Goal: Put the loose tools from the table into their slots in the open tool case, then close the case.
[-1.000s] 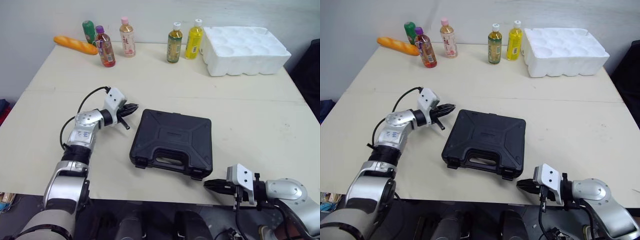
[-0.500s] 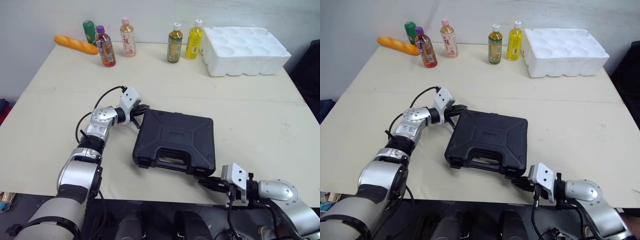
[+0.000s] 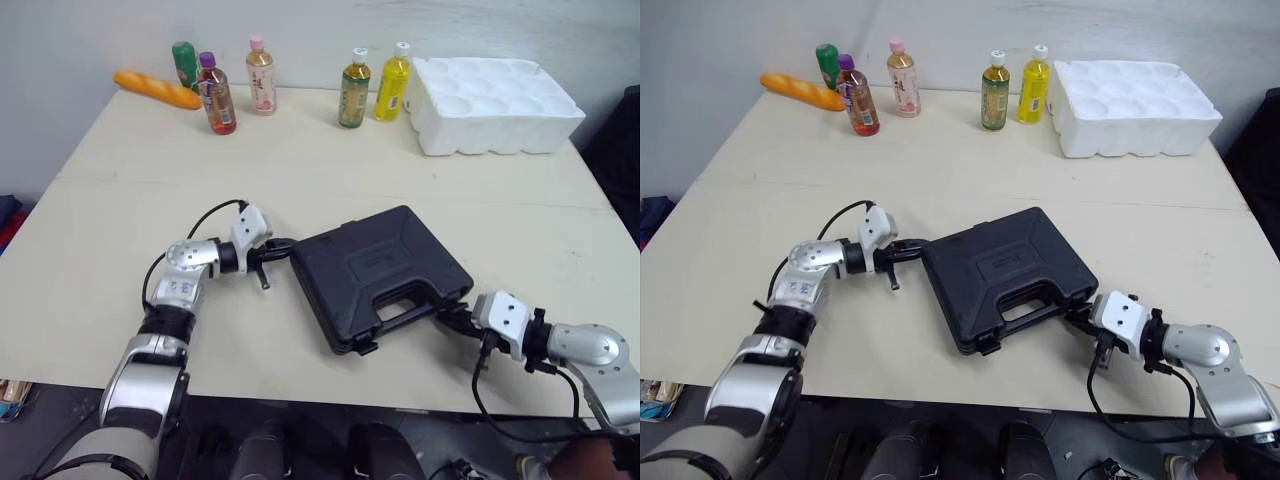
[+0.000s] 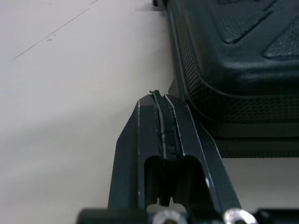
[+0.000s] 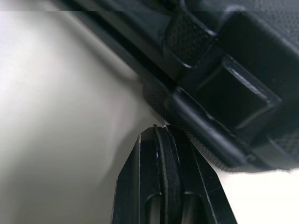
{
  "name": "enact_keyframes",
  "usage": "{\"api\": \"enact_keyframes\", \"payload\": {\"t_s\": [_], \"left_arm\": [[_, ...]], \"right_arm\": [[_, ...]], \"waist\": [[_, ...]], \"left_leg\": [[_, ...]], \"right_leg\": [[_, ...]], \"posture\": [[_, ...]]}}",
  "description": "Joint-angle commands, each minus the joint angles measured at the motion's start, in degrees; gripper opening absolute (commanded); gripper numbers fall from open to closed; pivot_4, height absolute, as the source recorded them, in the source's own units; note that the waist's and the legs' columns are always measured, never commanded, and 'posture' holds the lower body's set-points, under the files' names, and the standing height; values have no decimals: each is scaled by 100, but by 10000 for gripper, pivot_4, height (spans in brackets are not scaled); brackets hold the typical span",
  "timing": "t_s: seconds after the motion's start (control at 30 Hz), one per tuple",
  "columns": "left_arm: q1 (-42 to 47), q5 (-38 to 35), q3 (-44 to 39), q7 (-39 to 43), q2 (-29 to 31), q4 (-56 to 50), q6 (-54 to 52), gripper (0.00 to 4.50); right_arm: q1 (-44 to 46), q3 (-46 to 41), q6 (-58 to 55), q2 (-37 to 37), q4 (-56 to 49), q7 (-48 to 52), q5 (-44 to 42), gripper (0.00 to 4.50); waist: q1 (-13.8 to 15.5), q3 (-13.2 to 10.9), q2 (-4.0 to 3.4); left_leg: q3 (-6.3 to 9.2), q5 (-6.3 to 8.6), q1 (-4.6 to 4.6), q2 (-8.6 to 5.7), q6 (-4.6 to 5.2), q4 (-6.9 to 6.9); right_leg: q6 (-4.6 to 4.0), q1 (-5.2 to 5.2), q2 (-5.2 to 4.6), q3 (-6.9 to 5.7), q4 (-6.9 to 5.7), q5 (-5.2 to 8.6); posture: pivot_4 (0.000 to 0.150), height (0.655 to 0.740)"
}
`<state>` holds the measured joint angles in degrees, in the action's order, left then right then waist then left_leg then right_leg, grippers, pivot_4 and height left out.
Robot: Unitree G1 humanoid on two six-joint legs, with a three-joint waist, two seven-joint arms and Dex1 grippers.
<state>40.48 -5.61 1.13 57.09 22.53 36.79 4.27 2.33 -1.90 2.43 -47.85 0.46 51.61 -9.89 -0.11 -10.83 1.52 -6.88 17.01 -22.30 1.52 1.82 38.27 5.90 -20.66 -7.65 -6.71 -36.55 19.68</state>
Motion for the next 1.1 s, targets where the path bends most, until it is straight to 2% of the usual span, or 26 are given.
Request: {"api": "enact_keyframes", "payload": {"t_s": [0.03, 0.27, 0.67, 0.97, 1.1], "left_arm": [[-328, -358, -189, -408, -156, -1014, -546, 613], [-911, -442, -374, -1309, -331, -2133, -1279, 613], [-770, -285, -111, -1301, -76, -2002, -1413, 613], [-808, -343, -26, -1236, -7, -2068, -1690, 613], [-877, -264, 57, -1151, 207, -2166, -1844, 613]], "right_arm": [[58, -24, -120, 127, 295, -308, 289, 0], [-164, -105, -570, 268, -106, -514, 245, 0], [-407, -650, -1097, -21, -368, -984, 454, 0], [280, 21, -1211, 694, -391, -1291, 744, 0], [608, 239, -887, 1052, -295, -1270, 767, 0]], "waist": [[1, 0, 0], [-1, 0, 0], [72, 0, 0], [-44, 1, 0], [-164, 1, 0]], "left_leg": [[2, 0, 0, 2, 0, 0], [4, 1, 4, 6, -3, -1], [6, 5, 4, 1, -4, -9], [2, 3, 6, 15, -16, -12], [1, -3, 11, 20, -25, -18]], "right_leg": [[0, 2, -1, 1, 3, -1], [1, 7, -2, 4, 4, -2], [1, 11, -1, 1, 19, -2], [1, 6, 10, 4, 14, -2], [1, 4, 14, 6, 10, -1]], "posture": [[1500, 7400], [1500, 7400], [1500, 7400], [1500, 7400], [1500, 7400]]}}
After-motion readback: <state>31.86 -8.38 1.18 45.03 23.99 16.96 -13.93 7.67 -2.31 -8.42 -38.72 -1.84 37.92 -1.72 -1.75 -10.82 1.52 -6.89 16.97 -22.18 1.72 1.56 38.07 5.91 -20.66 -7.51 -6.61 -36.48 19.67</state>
